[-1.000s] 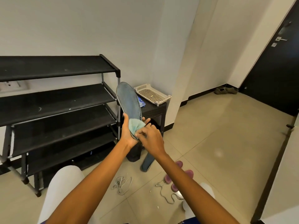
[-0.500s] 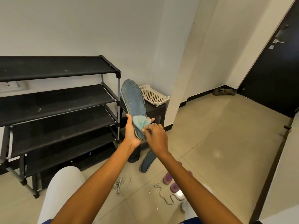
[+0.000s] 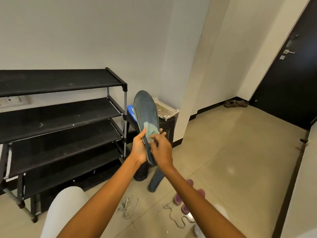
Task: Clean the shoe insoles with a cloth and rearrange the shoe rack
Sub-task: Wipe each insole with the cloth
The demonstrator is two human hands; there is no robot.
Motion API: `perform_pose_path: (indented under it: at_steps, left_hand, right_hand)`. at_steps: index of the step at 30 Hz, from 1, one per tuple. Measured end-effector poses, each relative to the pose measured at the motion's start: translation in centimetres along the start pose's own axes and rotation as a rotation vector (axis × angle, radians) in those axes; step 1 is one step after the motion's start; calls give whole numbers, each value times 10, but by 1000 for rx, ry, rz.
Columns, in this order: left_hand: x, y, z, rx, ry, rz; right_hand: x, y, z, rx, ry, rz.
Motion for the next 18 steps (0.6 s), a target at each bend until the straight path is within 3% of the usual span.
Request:
perform_pose_path:
  at_steps: [4,9,15,18]
  left_hand:
    - [-19,3,2,13,-73,43]
    - [-10,5,-4,27,-61,34]
    - [-12,4,-3,-4,-34,61]
    - [-3,0,-11,52,79,92]
  right_hand:
    - [0,-19,6,-218,-183,-142]
    - [-23,17,14,-40,-387,108]
    - [-8,-7,0,-276,-392,-2]
    - [-25,22,6,-142,-484,70]
Point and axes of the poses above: each hand's wrist, its own y-axis towards the middle knuckle, its own x-axis out of the palm, z = x × y, the point moved 3 cm from there along y, towards the middle knuckle, and after that the axes turned 3 degrees about y, right-handed, at the moved point
